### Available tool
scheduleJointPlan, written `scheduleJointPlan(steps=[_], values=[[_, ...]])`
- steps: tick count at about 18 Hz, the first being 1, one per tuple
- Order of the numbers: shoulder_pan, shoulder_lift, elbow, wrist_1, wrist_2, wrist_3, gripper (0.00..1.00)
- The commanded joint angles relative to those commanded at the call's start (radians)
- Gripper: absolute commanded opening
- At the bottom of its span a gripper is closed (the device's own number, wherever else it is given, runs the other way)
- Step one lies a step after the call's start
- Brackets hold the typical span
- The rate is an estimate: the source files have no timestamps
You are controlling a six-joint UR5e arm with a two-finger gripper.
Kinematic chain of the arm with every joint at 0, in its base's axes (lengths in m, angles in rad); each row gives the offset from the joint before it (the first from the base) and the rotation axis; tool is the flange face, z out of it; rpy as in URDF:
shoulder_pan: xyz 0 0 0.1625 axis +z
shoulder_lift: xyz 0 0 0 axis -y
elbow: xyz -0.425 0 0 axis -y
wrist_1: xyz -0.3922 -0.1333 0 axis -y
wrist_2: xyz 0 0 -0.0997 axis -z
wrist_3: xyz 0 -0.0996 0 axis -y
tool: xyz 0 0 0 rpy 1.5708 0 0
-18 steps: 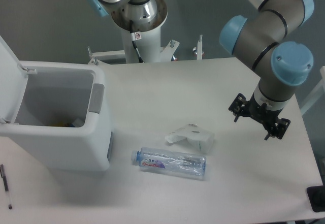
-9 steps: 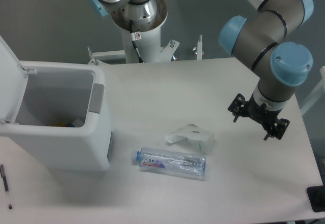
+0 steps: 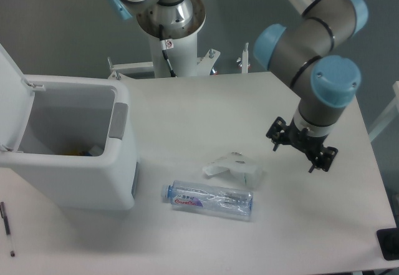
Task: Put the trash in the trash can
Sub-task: 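Move the gripper toward the crumpled clear plastic wrapper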
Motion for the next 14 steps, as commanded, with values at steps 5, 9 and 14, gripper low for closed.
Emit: scheduleJointPlan(steps=[5,9,14], values=[[-0.032,0.002,-0.123,0.173,0.002,0.006,1.0],[-0.054,-0.006,-0.173,0.192,0.002,0.012,1.0],[-0.08,-0.011,-0.212,0.193,0.002,0.008,1.0]])
